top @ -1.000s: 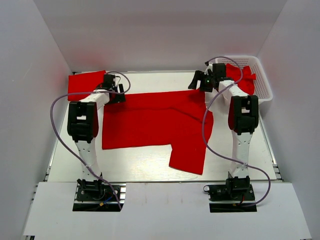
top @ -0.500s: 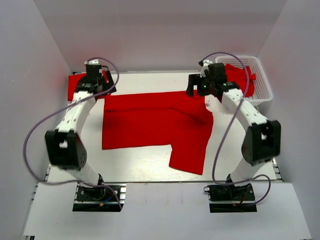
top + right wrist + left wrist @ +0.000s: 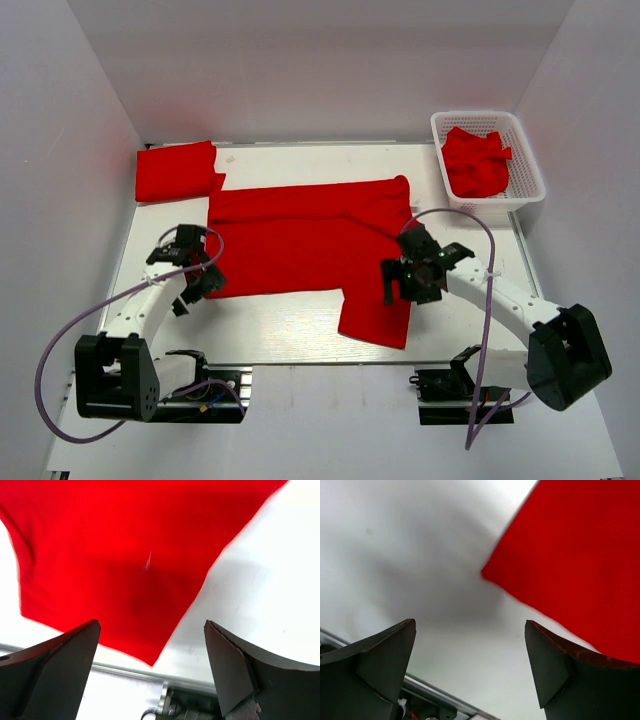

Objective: Fold and stack the t-shirts
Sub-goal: Grap the side of the flattened tshirt closest away from the robot with both arms

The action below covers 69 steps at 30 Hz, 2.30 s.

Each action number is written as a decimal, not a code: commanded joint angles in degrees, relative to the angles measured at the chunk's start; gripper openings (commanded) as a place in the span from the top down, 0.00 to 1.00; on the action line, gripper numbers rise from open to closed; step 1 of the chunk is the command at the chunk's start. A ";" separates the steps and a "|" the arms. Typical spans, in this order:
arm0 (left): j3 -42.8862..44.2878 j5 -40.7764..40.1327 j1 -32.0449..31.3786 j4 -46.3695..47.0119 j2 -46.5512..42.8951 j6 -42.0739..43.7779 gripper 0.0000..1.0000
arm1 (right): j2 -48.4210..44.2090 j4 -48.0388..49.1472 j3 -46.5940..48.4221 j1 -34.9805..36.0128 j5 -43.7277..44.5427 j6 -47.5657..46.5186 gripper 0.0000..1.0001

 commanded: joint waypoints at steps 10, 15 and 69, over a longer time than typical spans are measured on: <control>-5.94 -1.47 0.74 8.23 -0.51 -7.30 0.00 | -5.39 -2.26 -8.40 10.70 -0.30 14.17 0.10; -7.78 -2.53 0.74 15.87 -3.76 -7.30 0.00 | -6.26 -2.79 -8.50 12.19 1.63 15.06 0.10; -14.11 -2.18 0.74 24.41 -1.48 -4.84 1.00 | -1.88 3.88 -13.24 18.70 -0.22 15.49 0.40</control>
